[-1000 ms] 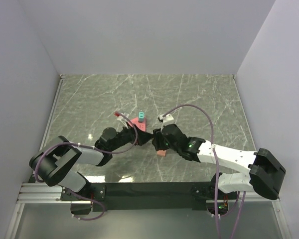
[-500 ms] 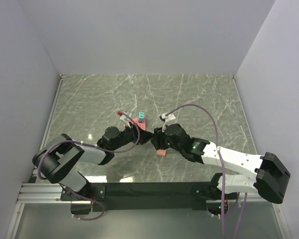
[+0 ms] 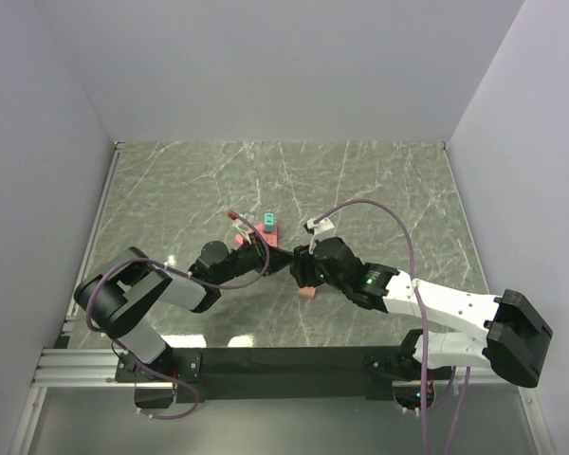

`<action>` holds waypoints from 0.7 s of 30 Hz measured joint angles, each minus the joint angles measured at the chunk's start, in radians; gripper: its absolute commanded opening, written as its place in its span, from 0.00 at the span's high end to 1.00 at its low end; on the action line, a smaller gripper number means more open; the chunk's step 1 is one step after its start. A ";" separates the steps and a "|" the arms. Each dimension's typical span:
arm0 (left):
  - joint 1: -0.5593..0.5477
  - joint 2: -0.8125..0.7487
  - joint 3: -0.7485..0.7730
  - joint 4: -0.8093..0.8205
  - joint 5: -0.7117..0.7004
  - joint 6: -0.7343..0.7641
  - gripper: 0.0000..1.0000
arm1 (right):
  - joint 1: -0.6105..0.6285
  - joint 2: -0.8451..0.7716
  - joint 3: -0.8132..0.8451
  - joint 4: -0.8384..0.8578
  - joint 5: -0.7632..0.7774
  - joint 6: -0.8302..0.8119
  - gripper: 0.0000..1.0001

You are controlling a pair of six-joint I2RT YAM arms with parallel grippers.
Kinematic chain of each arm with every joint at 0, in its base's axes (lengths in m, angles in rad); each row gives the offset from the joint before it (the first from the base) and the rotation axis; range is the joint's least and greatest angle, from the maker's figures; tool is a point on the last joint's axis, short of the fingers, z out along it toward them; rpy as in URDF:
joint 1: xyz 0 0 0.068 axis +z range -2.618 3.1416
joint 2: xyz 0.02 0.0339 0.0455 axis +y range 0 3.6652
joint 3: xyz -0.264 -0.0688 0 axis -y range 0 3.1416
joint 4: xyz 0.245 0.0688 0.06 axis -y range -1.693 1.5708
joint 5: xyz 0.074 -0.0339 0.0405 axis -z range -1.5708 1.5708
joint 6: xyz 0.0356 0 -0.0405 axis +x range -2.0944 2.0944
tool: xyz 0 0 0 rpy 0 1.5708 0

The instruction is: Insert the plug

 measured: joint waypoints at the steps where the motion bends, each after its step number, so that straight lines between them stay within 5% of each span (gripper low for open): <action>1: 0.003 0.009 0.002 0.008 0.008 -0.003 1.00 | 0.000 0.000 0.000 -0.004 0.000 -0.005 0.44; 4: 0.018 0.019 0.007 0.013 0.034 -0.001 1.00 | -0.001 -0.003 0.000 -0.003 -0.010 -0.018 0.18; 8: 0.065 0.011 0.007 -0.011 0.059 0.006 1.00 | -0.001 -0.062 0.000 0.006 -0.048 -0.044 0.10; 21: 0.114 -0.193 -0.051 -0.055 0.128 0.026 1.00 | -0.090 -0.276 -0.133 0.118 -0.277 -0.058 0.11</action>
